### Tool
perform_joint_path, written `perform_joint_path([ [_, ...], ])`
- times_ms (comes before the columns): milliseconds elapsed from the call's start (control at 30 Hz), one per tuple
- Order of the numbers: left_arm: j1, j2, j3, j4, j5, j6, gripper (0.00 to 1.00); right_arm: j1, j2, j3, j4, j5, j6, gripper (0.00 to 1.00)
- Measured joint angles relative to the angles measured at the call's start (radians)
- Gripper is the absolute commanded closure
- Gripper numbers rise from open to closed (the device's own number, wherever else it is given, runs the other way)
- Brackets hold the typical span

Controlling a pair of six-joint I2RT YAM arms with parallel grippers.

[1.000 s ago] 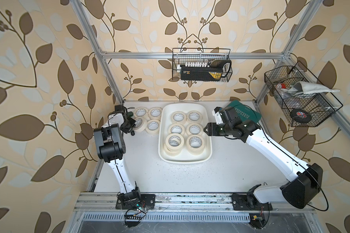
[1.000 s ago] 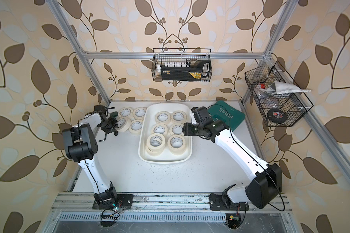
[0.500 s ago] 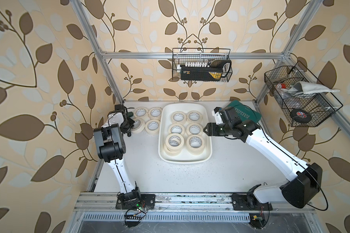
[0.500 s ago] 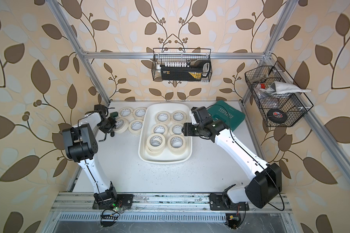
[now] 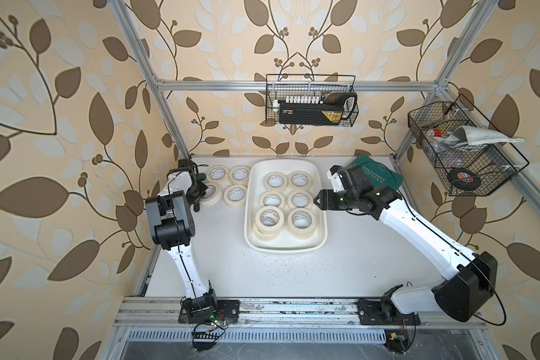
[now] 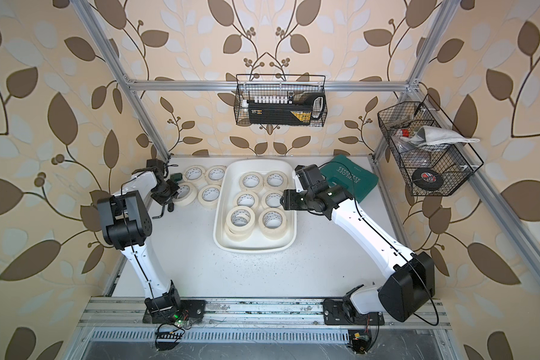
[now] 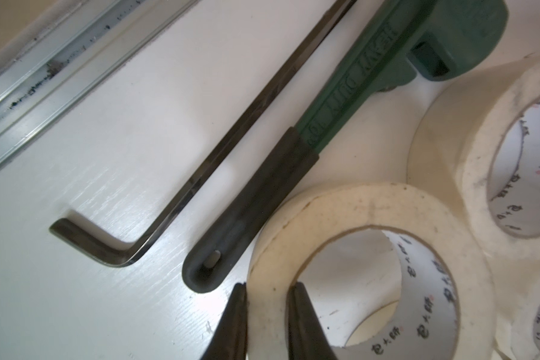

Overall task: Take out the art tape in the storage box
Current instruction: Place the art tape at the center of the board.

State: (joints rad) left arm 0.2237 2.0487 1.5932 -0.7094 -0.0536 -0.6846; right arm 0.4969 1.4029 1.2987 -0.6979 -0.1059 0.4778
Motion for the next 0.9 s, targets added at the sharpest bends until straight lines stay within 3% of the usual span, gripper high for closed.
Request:
perform_joint_path([
  [167, -0.018, 0.028, 0.017, -0.001, -0.036, 0.003, 0.97, 0.0, 0.0, 0.0, 0.0, 0.0, 0.0, 0.35],
  [367, -0.037, 0.028, 0.02, -0.004, -0.054, 0.005, 0.77, 0.0, 0.0, -0.002, 0.002, 0.0, 0.0, 0.35],
  [900, -0.064, 0.01, 0.02, -0.031, -0.041, 0.003, 0.51, 0.0, 0.0, -0.008, 0.005, -0.004, 0.0, 0.35],
])
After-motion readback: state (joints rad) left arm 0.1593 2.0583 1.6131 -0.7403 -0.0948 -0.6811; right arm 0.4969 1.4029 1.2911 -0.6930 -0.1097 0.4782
